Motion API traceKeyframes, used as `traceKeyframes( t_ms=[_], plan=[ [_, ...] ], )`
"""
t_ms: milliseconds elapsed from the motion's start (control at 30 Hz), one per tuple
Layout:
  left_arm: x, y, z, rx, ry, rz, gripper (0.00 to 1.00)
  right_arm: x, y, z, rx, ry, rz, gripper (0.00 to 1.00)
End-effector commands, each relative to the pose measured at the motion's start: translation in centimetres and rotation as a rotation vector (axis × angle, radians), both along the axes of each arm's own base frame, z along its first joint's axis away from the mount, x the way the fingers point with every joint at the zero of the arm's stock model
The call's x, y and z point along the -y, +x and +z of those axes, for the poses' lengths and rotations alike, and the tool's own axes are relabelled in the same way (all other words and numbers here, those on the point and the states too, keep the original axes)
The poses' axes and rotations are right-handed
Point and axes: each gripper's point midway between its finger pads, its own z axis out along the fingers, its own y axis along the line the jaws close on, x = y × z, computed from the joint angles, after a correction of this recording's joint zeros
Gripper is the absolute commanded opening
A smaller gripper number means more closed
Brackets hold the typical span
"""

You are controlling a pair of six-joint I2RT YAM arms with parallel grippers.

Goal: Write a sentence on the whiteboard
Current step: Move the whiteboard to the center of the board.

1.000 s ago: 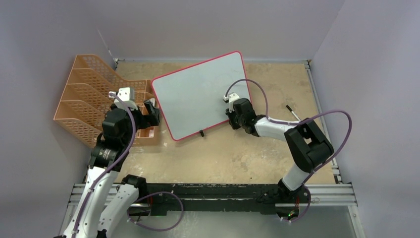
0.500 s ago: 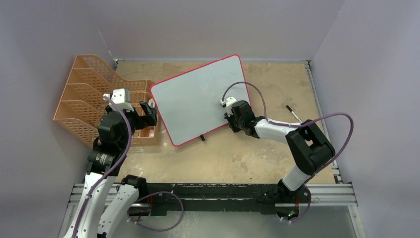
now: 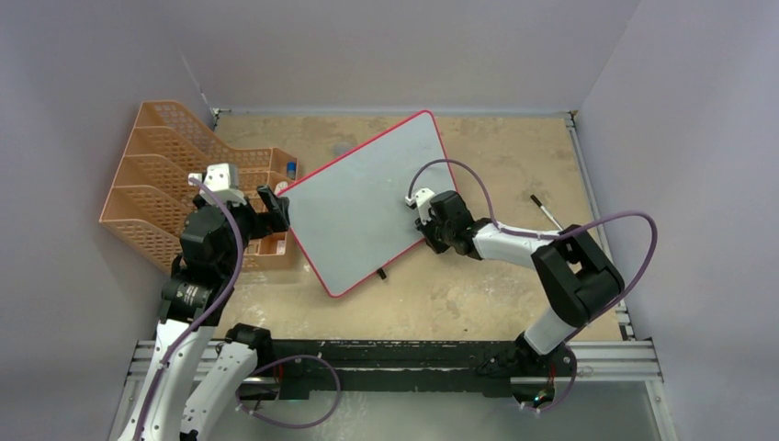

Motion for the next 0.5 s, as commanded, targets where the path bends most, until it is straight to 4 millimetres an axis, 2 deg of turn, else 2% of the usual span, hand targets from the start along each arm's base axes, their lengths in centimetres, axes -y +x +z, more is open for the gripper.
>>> traceKeyframes(
  t_ms=[0,200,233,333,467],
  plan=[
    [-0.3,0.2,3.1,0.092,-0.009,0.014,1.00,0.0,-0.6,0.8,0.018,-0.036,0.074,0.00],
    [-0.4,0.1,3.1,0.092,-0.007,0.021,1.00,-0.5,0.4,2.0,0.023,-0.013,0.021,0.00],
    [-0.4,0.1,3.0,0.091,-0.006,0.021,1.00,-0.6,0.5,2.2,0.024,-0.008,0.016,0.04],
    [-0.5,0.1,3.0,0.090,-0.001,0.026,1.00,-0.5,0.5,2.0,0.016,-0.014,0.013,0.06],
    [-0.7,-0.1,3.0,0.091,0.003,0.032,1.00,-0.3,0.5,1.3,0.008,-0.033,0.008,0.14]
  ],
)
